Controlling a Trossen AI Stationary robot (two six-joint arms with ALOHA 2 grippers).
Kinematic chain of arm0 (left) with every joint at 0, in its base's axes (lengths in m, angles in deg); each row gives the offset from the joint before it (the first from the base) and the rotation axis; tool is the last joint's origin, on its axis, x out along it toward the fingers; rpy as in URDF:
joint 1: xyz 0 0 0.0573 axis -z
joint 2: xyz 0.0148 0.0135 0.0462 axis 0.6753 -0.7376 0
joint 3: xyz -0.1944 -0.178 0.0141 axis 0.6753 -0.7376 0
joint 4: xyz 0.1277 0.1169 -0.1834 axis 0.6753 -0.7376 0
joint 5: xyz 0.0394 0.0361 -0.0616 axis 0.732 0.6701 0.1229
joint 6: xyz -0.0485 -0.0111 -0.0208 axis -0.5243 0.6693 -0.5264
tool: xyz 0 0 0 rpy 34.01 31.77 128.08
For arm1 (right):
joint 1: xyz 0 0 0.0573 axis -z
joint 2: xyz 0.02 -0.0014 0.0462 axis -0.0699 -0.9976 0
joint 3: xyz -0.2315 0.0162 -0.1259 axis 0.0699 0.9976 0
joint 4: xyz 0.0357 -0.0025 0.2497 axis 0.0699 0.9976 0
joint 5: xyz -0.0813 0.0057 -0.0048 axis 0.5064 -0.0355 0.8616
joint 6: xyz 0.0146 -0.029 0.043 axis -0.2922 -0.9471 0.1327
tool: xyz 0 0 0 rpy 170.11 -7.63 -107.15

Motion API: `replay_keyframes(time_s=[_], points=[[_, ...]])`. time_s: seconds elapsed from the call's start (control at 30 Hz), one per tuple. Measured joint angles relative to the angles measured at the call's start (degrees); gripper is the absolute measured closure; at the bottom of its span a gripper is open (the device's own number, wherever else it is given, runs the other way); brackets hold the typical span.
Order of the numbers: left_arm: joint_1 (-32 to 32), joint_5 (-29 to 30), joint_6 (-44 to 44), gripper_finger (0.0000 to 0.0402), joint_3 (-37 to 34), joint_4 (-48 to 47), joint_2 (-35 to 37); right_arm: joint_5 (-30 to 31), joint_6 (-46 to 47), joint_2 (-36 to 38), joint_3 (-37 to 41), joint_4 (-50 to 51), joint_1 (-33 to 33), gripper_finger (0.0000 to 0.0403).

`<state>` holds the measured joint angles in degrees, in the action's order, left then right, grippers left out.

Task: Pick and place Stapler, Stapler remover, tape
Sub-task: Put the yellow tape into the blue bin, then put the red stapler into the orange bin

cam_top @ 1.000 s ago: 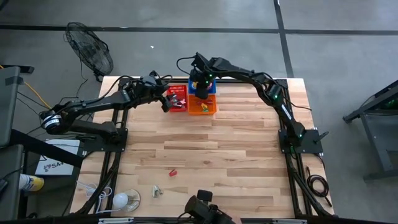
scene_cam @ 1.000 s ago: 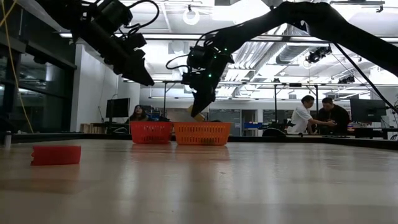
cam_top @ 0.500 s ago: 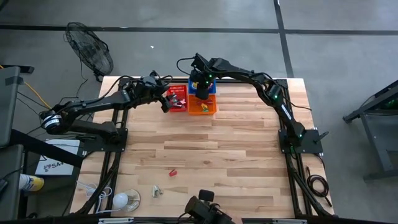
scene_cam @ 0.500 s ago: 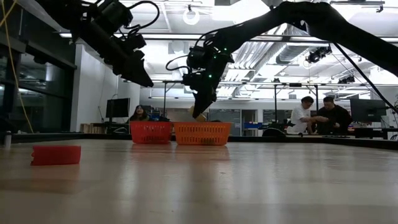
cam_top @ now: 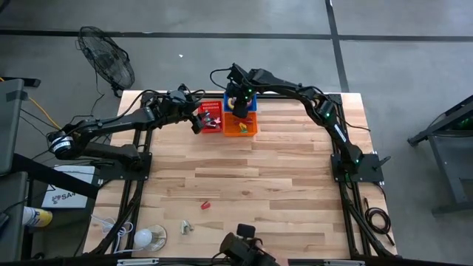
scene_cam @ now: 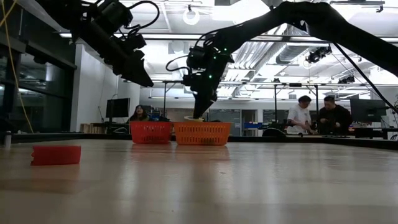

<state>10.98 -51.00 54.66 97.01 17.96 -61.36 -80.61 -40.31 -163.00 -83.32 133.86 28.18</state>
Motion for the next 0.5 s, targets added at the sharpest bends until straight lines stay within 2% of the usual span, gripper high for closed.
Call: replay_keyframes(time_s=[0.2,0.5], points=[[-0.01,0.0,0.0,0.0186,0.0,-0.3,-0.02,2.87,0.09,0.0,0.0,-0.26,0.0,0.0253],[0.0,0.0,0.07,0.0186,-0.02,-0.36,-0.02,4.38,0.85,3.5,0.0,-0.34,-0.41,0.0253]])
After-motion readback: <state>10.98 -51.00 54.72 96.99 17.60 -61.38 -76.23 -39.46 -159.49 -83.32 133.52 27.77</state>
